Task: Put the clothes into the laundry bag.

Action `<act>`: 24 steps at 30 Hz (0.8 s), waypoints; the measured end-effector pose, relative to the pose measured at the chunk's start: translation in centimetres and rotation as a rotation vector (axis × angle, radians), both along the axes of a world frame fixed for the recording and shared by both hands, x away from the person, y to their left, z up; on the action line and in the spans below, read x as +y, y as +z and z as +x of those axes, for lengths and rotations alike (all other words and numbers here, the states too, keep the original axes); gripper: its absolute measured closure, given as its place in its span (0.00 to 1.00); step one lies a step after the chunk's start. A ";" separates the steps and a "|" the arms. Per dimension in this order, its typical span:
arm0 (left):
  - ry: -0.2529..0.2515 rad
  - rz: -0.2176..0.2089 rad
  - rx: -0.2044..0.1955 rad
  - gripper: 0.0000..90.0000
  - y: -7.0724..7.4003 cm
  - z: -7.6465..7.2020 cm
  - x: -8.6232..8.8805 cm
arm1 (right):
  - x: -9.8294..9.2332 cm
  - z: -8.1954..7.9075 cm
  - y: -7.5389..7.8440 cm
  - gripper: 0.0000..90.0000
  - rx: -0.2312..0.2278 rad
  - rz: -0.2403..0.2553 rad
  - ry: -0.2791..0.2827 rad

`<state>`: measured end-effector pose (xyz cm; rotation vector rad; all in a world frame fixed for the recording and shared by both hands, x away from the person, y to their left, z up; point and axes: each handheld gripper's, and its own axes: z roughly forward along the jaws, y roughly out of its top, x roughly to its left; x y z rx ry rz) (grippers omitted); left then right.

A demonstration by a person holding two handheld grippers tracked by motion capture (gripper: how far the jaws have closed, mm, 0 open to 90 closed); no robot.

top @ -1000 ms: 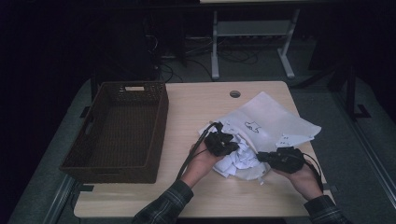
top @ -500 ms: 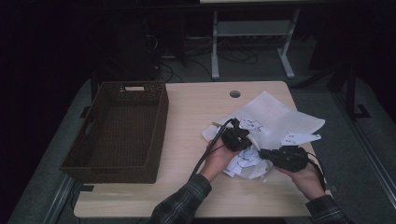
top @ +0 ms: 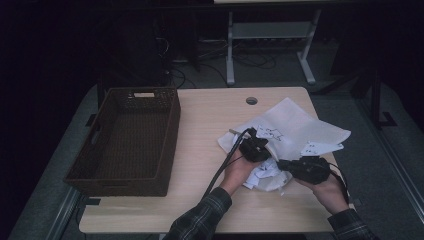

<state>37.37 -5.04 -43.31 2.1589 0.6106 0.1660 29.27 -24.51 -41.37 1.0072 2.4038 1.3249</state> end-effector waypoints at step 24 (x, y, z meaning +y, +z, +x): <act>0.104 0.035 0.018 0.40 2.3 0.1 10.2 | 0.3 0.3 -0.9 0.95 0.027 -0.028 0.013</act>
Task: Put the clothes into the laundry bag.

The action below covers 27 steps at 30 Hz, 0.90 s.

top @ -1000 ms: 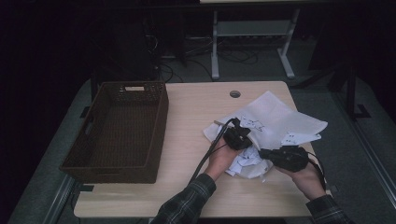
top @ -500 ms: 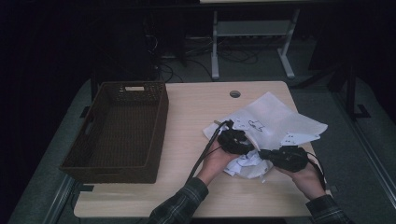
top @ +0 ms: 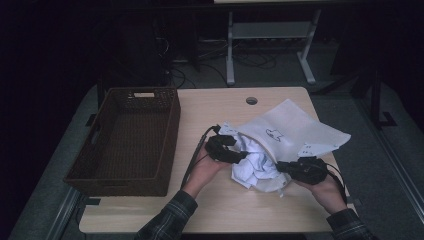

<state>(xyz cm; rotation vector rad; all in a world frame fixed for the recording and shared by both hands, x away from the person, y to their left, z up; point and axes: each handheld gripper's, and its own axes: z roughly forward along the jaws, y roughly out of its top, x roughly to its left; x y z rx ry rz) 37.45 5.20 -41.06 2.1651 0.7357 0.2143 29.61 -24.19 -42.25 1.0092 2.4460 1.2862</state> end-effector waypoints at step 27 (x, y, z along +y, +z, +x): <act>0.147 0.094 0.104 0.49 -5.1 7.8 2.1 | 0.2 0.1 -0.4 0.95 0.008 -0.015 0.018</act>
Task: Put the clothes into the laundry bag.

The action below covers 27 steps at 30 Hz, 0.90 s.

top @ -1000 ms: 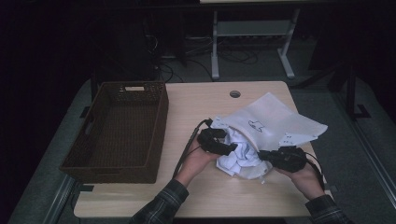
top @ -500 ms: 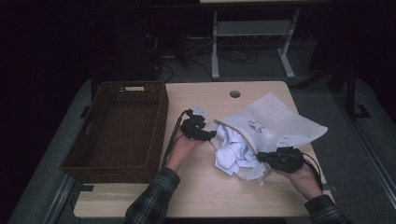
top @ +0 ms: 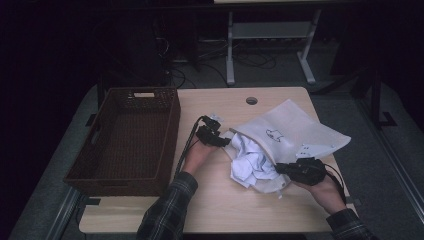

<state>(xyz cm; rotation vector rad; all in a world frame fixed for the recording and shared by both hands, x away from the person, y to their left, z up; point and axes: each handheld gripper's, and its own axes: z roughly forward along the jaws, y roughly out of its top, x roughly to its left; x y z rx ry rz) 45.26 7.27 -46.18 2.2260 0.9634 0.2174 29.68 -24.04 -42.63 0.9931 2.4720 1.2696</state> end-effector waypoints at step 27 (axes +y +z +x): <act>0.061 0.028 0.026 0.94 0.8 -3.8 2.0 | -0.6 1.2 -0.2 0.94 -0.007 -0.017 -0.010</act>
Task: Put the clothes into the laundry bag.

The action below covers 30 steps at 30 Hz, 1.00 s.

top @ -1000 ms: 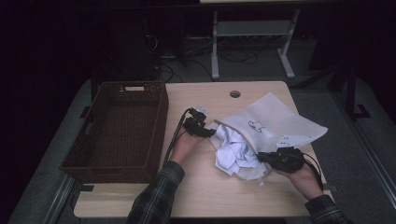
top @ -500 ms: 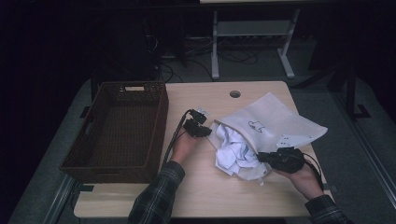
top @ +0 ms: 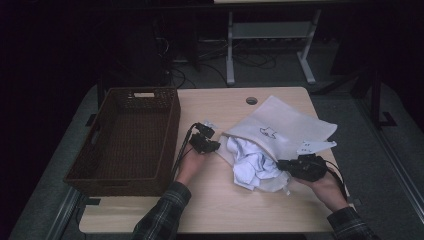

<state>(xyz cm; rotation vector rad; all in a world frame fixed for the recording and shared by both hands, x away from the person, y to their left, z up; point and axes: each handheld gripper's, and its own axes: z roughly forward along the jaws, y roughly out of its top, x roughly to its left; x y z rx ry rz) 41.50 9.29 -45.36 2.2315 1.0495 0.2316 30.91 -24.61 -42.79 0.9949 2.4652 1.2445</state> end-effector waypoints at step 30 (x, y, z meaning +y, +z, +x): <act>-0.032 -0.137 -0.020 0.95 0.1 -9.7 1.7 | -1.5 6.6 0.1 0.80 0.034 0.042 -0.049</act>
